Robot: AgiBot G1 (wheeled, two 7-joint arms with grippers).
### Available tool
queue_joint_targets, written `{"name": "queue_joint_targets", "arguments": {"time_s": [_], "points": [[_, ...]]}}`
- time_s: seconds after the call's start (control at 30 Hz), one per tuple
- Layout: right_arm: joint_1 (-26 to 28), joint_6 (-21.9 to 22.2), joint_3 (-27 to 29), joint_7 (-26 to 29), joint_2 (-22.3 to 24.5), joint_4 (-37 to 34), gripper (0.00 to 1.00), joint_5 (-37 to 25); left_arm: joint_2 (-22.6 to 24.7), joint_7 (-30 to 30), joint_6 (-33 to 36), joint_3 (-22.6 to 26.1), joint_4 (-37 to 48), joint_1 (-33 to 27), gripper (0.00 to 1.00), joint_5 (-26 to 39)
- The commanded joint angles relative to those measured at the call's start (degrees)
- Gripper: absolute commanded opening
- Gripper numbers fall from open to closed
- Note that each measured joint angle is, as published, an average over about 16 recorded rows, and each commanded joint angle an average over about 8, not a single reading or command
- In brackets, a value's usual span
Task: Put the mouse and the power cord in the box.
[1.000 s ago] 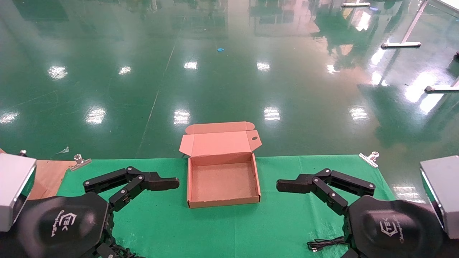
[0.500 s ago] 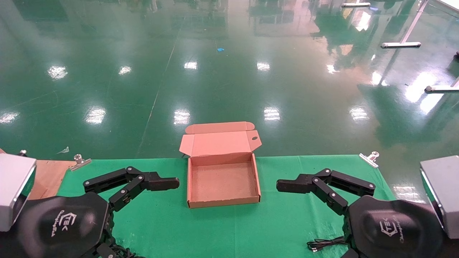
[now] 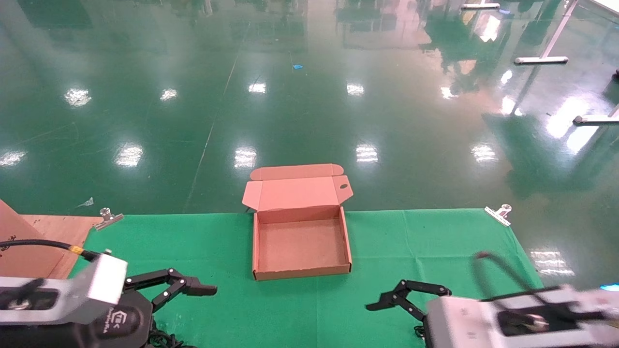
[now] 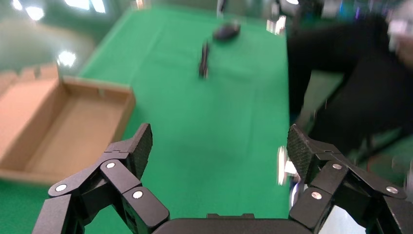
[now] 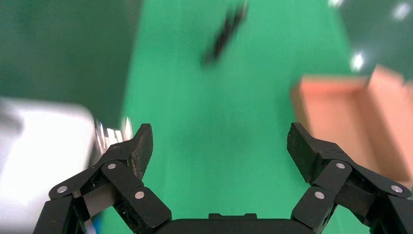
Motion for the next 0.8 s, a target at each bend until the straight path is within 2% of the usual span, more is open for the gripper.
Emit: {"name": "queue_joint_targets", "arguments": {"time_s": [0.03, 0.2, 0.33, 0.57, 0.8], "points": [[2.91, -0.90, -3.11, -1.21, -1.98, -1.00, 1.00, -6.75, 0.72, 0.86, 1.02, 2.00, 2.30, -2.37, 1.00, 4.16], [6.32, 0.22, -9.01, -5.73, -5.88, -6.17, 1.00, -19.60, 4.32, 6.02, 1.29, 7.81, 10.30, -8.07, 1.00, 12.94], [7.75, 2.82, -11.97, -9.22, -8.37, -11.89, 1.00, -26.65, 7.80, 10.99, 0.67, 12.03, 17.59, -12.12, 1.00, 19.25], [9.33, 10.72, -14.18, -17.03, -12.62, -24.91, 1.00, -33.14, 14.22, 20.75, -3.45, 16.01, 32.04, -16.37, 1.00, 26.36], [10.92, 17.42, -14.81, -24.76, -17.78, -38.16, 1.00, -34.85, 19.91, 27.52, -8.27, 18.42, 43.22, -17.69, 1.00, 30.65]]}}
